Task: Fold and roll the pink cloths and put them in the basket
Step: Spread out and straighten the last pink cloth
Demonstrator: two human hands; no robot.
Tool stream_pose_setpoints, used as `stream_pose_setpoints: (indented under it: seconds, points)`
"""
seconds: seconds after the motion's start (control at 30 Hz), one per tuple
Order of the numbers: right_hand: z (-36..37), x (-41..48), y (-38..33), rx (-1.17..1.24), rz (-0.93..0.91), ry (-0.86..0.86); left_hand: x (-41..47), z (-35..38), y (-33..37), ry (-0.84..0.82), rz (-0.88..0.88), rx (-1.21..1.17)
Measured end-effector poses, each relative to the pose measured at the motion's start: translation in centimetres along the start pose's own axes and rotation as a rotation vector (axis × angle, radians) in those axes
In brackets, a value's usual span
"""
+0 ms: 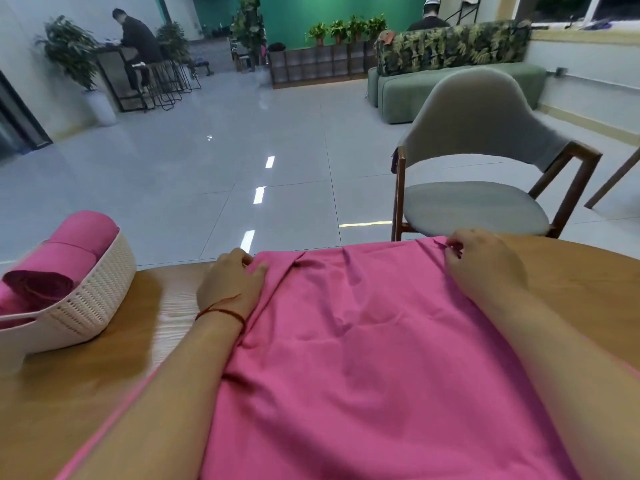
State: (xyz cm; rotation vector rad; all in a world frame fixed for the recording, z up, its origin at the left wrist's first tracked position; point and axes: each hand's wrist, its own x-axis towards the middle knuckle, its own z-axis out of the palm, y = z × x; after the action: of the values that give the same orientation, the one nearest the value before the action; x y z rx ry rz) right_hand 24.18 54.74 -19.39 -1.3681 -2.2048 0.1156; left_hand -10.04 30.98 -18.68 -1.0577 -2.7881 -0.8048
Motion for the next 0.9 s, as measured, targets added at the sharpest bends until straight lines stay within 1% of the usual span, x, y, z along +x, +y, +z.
stream_pose_setpoints:
  seconds: [0.07, 0.23, 0.33, 0.43, 0.5, 0.63, 0.7, 0.77, 0.9]
  points:
    - [0.0, 0.2, 0.4, 0.011, -0.032, 0.013, 0.1, 0.6, -0.3, 0.027, 0.042, -0.041]
    - [-0.2, 0.3, 0.1, 0.097, -0.021, 0.062, 0.9, 0.8, -0.2, 0.089, -0.040, -0.264]
    - [-0.3, 0.4, 0.4, 0.143, 0.007, 0.053, 1.4, 0.8, -0.4, 0.071, -0.095, -0.437]
    - [-0.1, 0.5, 0.5, 0.167, 0.010, 0.036, 1.8, 0.5, -0.6, -0.002, -0.156, -0.553]
    - [0.0, 0.4, 0.5, 0.167, 0.013, 0.026, 1.8, 0.4, -0.6, -0.035, -0.165, -0.539]
    - [-0.1, 0.3, 0.2, 0.165, 0.019, 0.011, 2.1, 0.0, -0.5, -0.126, -0.137, -0.285]
    - [-0.2, 0.3, 0.2, 0.166, 0.022, 0.007, 2.4, -0.3, -0.4, -0.158, -0.152, -0.236]
    - [-0.2, 0.2, 0.1, 0.170, 0.023, 0.011, 2.4, -0.3, -0.5, -0.129, -0.159, -0.304]
    - [-0.2, 0.4, 0.4, 0.190, 0.036, -0.005, 1.9, 0.0, -0.7, 0.016, -0.146, -0.490]
